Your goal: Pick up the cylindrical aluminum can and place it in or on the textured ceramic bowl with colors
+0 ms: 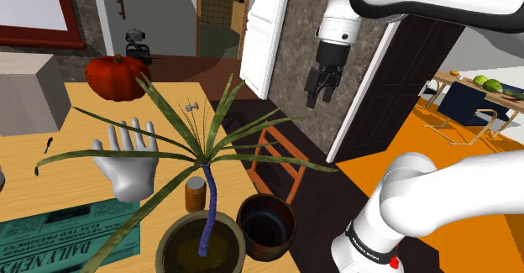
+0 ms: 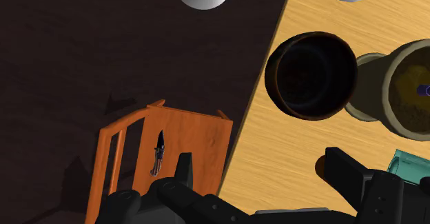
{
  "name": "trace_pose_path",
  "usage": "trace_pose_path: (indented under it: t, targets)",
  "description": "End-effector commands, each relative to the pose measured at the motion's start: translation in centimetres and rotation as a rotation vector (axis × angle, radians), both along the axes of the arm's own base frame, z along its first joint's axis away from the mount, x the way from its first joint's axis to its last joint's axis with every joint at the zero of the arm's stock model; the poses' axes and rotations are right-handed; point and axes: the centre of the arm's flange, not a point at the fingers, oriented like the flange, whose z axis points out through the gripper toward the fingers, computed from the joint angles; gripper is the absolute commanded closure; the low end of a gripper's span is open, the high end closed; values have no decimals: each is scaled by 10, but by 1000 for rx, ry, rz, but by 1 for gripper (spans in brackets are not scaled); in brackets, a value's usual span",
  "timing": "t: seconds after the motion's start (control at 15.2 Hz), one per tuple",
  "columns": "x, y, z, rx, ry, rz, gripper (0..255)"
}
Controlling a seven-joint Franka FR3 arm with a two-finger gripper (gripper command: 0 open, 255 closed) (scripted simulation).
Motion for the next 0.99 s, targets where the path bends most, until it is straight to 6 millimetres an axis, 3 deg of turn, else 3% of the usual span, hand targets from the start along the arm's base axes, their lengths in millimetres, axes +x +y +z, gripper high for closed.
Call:
trace_pose_path:
  t: [0.0, 0.92]
  targets:
    - [0, 0, 0, 0, 0, 0, 0]
    - [77, 118, -119, -27, -39, -19, 0]
